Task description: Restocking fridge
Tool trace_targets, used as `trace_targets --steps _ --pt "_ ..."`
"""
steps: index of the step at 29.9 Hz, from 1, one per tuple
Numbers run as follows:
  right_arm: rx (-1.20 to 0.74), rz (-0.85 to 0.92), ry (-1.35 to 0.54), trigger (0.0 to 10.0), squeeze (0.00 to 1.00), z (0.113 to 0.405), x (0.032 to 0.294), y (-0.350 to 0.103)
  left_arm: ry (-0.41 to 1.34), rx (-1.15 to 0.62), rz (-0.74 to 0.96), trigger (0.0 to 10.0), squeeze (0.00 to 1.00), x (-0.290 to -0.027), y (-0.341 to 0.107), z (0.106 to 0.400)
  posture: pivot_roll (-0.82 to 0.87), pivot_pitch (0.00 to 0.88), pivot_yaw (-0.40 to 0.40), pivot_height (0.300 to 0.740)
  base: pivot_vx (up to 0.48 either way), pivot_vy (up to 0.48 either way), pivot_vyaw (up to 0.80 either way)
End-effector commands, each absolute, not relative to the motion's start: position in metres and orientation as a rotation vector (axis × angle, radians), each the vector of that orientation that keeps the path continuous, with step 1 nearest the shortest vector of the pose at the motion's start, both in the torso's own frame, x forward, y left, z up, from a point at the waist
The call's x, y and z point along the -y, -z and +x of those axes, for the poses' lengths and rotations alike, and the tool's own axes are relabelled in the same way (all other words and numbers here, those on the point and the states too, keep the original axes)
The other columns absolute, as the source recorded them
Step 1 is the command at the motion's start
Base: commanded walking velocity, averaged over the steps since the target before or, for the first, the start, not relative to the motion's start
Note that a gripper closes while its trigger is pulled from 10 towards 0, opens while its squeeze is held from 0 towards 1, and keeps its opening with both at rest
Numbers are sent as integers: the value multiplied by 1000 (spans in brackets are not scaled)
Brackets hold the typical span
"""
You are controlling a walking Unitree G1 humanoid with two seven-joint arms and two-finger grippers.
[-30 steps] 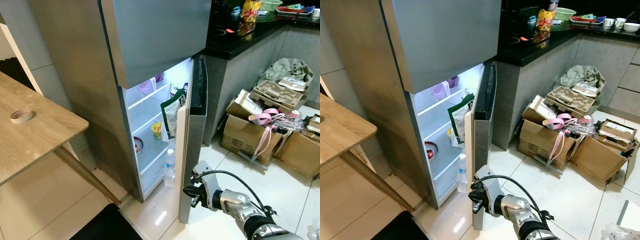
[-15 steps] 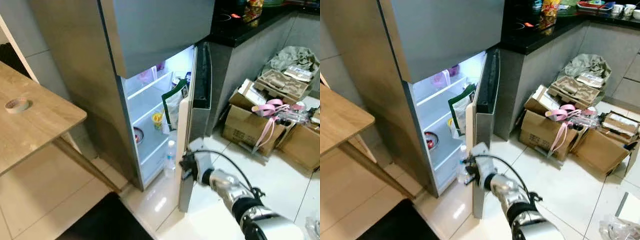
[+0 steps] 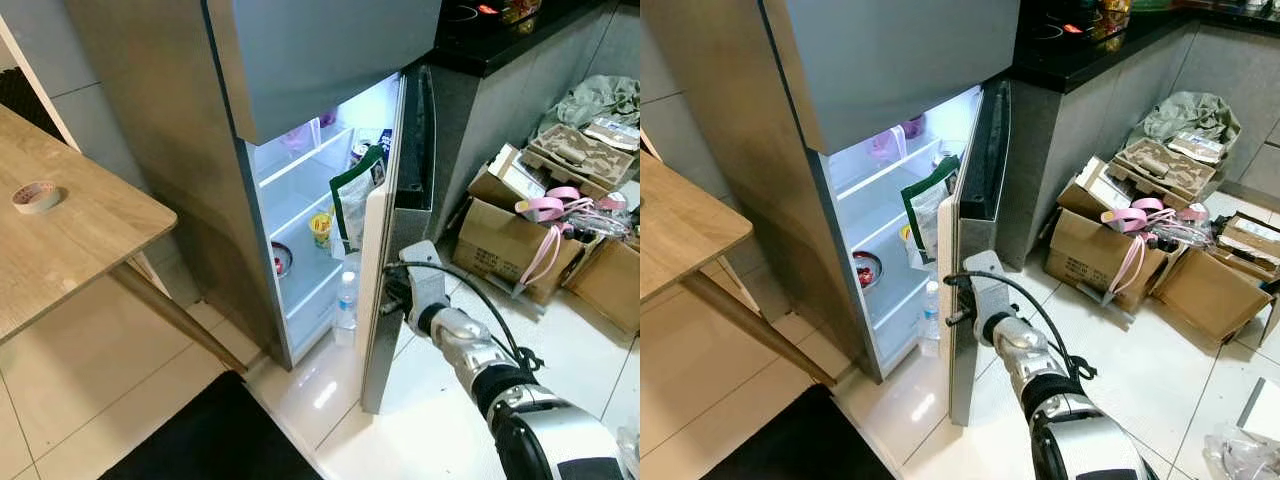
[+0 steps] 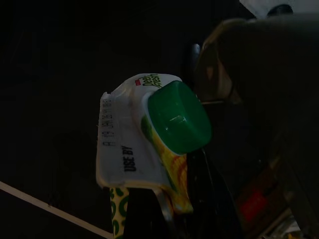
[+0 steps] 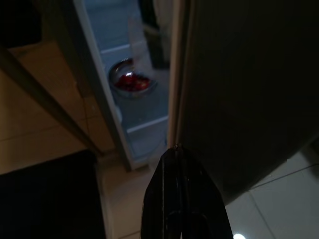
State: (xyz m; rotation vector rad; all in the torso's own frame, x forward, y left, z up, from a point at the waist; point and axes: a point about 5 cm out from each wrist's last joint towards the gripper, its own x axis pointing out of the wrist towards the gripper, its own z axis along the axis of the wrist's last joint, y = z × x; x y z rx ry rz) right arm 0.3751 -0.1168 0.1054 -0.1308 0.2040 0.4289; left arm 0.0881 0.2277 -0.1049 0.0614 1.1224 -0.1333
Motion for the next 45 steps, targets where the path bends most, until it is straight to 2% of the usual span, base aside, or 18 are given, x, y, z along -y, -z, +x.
trace_targets --steps 1,4,7,11,12,13,16,25,33,35,37,43,45 --pt "-226 -127 -396 10000 0 375 120 -103 132 -1157 85 10000 0 -237 105 79 42 146 12 740 0 0 0" --pt "-222 -113 -380 10000 0 377 122 -106 136 -1150 91 10000 0 -238 104 82 42 146 12 740 0 0 0" --pt "-240 -89 -446 10000 0 376 118 -104 137 -1147 92 10000 0 -237 104 84 42 146 12 740 0 0 0" --pt "-299 -98 -712 10000 0 363 101 -93 144 -1148 90 10000 0 -234 105 84 38 169 3 740 0 0 0" --pt "-299 -98 -712 10000 0 363 101 -93 144 -1148 90 10000 0 -234 105 84 38 169 3 740 0 0 0" --pt "-325 -114 -813 10000 0 357 96 -89 147 -1151 87 10000 0 -232 105 82 35 181 -3 740 0 0 0" --pt "-329 -117 -884 10000 0 354 91 -89 152 -1158 83 10000 0 -230 107 78 34 194 -9 740 0 0 0" --pt "-245 -134 -707 10000 0 372 84 -111 158 -1171 78 10000 0 -227 109 70 45 230 -22 740 0 0 0" --pt "-153 -145 -413 10000 0 396 95 -147 128 -1140 114 10000 0 -239 104 80 68 239 -22 740 0 0 0" --pt "-153 -145 -413 10000 0 396 95 -147 128 -1140 114 10000 0 -239 104 80 68 239 -22 740 0 0 0" --pt "-153 -177 -308 10000 0 400 106 -152 124 -1131 124 10000 0 -242 103 83 72 242 -21 740 0 0 0" --pt "-171 -202 -183 10000 0 403 125 -152 125 -1125 129 10000 0 -243 102 84 72 240 -18 740 0 0 0" --pt "-186 -219 -74 10000 0 403 148 -151 128 -1126 132 10000 0 -242 102 84 65 237 -14 740 0 0 0"
